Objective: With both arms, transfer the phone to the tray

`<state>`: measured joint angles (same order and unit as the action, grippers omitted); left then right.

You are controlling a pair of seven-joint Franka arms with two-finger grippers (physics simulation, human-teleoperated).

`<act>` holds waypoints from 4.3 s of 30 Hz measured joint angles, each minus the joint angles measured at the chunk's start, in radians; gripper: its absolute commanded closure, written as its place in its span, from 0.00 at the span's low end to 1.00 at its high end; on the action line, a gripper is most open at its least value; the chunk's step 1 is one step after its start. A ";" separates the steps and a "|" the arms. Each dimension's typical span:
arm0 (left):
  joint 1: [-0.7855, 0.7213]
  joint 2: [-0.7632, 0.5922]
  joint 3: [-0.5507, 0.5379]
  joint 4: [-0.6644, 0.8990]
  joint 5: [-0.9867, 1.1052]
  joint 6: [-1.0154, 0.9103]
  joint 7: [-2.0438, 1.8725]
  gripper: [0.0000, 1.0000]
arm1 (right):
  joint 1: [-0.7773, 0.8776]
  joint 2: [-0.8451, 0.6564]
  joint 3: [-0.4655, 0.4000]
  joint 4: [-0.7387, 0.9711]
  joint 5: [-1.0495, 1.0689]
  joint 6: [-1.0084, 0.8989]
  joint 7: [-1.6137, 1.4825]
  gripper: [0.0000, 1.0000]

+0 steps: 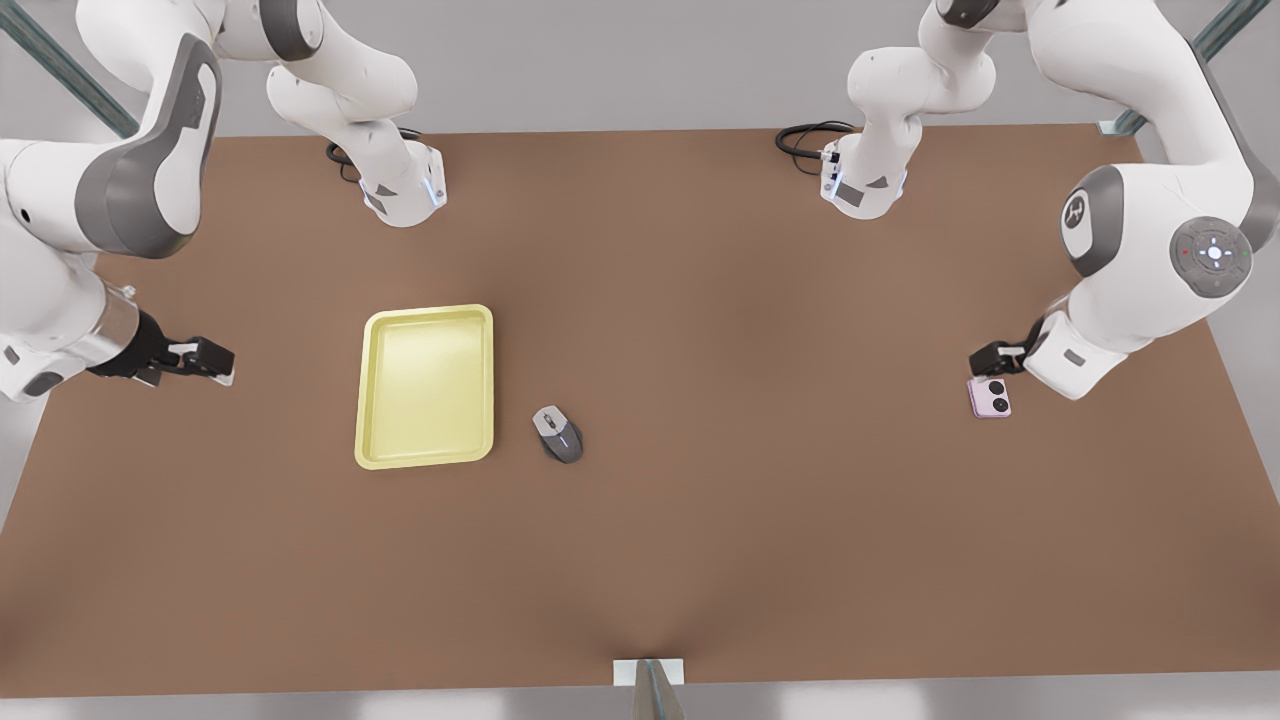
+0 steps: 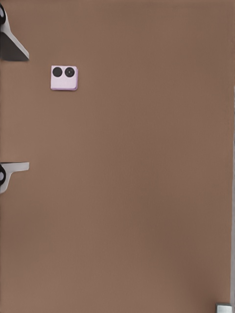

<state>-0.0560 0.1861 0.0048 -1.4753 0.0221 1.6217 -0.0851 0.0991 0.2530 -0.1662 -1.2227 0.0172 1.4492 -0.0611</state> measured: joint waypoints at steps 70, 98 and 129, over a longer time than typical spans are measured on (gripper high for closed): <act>0.036 0.223 0.225 -0.718 -0.206 1.015 0.719 0.29 | -0.009 -0.017 -0.007 0.006 -0.014 -0.069 -0.032 0.00; -0.831 0.873 0.175 0.424 -0.219 0.456 -0.396 0.00 | -0.011 -0.008 -0.008 0.027 -0.015 -0.065 -0.032 0.00; -0.057 -0.049 0.022 0.006 0.020 -0.119 -0.081 0.00 | 0.514 0.501 0.188 0.209 0.070 0.237 0.478 0.00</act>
<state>-0.1129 0.1375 0.0269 -1.4697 0.0423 1.5030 -0.1657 0.6133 0.7545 0.0215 -1.0133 0.0874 1.6864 0.4166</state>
